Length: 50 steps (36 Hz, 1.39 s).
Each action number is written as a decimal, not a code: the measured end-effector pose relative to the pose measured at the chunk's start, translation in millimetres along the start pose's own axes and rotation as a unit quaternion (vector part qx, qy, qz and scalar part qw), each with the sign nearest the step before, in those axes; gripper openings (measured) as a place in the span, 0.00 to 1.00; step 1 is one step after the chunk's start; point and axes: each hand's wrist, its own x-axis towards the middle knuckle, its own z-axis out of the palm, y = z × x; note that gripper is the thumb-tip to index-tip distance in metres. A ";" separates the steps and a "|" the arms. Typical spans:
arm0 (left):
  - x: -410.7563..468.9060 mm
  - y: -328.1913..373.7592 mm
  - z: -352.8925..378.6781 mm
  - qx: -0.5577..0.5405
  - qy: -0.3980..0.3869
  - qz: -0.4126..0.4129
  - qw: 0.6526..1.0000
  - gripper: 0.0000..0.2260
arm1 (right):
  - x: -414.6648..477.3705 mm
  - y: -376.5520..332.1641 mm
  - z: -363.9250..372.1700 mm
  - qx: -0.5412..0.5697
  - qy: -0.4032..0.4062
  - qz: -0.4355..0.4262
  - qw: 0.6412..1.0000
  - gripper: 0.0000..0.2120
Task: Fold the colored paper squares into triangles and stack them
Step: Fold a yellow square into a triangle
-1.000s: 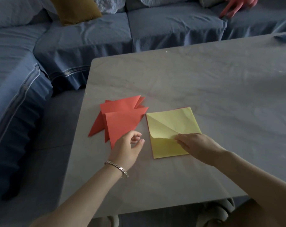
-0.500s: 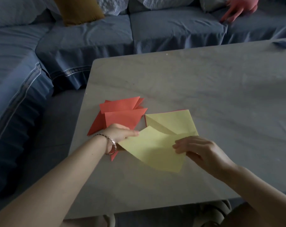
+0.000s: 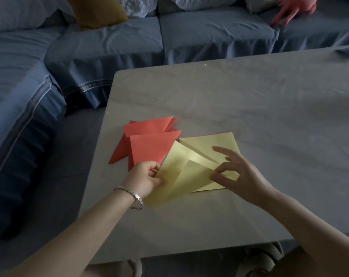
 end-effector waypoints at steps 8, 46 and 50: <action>-13.8 2.1 -5.8 0.030 -0.067 0.032 0.997 0.13 | 15.5 -5.4 -1.6 0.111 -0.077 0.096 0.986 0.05; 7.3 9.9 -14.7 -0.161 -0.005 -0.073 0.984 0.04 | -1.7 3.6 -0.7 -0.249 -0.035 -0.322 0.912 0.16; 4.3 11.4 -15.1 -0.052 0.047 -0.014 0.997 0.13 | 0.1 -1.9 -0.5 -0.219 -0.041 -0.327 0.919 0.14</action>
